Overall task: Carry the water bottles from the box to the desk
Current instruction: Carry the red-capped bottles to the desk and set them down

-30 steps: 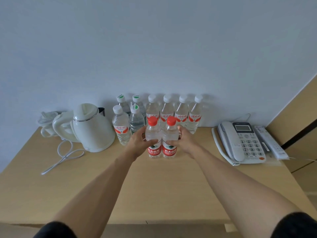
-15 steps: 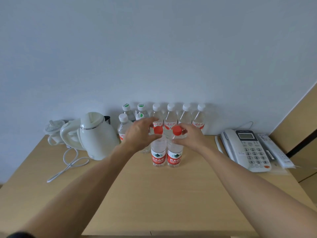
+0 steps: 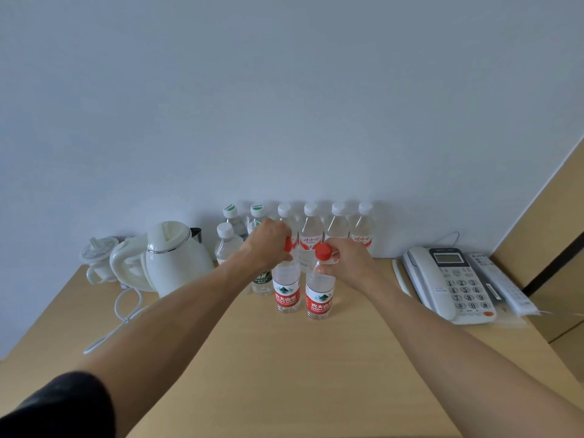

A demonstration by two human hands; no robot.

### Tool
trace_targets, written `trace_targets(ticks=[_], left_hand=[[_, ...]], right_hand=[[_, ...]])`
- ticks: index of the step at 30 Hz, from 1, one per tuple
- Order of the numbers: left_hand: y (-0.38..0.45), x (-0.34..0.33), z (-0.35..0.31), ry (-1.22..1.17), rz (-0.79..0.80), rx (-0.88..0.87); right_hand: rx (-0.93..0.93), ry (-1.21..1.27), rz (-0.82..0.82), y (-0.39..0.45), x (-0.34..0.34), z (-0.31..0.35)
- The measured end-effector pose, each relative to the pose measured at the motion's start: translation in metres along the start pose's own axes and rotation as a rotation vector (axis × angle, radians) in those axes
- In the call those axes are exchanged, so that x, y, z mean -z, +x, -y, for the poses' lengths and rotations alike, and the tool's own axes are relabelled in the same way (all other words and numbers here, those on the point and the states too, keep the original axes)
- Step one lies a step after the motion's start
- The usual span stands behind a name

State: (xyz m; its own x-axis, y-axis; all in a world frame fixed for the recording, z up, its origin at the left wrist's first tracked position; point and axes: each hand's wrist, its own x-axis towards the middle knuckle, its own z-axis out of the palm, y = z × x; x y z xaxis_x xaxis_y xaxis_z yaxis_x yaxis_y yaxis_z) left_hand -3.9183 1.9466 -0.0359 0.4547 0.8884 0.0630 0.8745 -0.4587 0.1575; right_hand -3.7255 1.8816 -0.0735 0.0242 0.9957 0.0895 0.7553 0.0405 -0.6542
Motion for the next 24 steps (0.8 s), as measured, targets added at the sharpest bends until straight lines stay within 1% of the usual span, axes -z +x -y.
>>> trace_targets(ticks=[4, 9, 14, 20, 24], left_hand=[[0.013, 0.007, 0.003, -0.007, 0.029, 0.035], [0.028, 0.010, -0.003, 0.016, 0.026, 0.044], [0.037, 0.009, -0.001, -0.031, 0.025, 0.097], [0.042, 0.009, 0.001, -0.038, 0.062, 0.092], [0.042, 0.005, 0.002, -0.035, 0.046, 0.109]], right_hand=[[0.016, -0.001, 0.013, -0.002, 0.001, 0.000], [0.020, -0.010, 0.004, -0.003, -0.002, -0.001], [0.009, -0.023, 0.009, -0.003, -0.002, -0.003], [-0.020, -0.045, 0.022, -0.002, -0.006, -0.005], [-0.013, -0.032, 0.013, -0.002, -0.008, -0.004]])
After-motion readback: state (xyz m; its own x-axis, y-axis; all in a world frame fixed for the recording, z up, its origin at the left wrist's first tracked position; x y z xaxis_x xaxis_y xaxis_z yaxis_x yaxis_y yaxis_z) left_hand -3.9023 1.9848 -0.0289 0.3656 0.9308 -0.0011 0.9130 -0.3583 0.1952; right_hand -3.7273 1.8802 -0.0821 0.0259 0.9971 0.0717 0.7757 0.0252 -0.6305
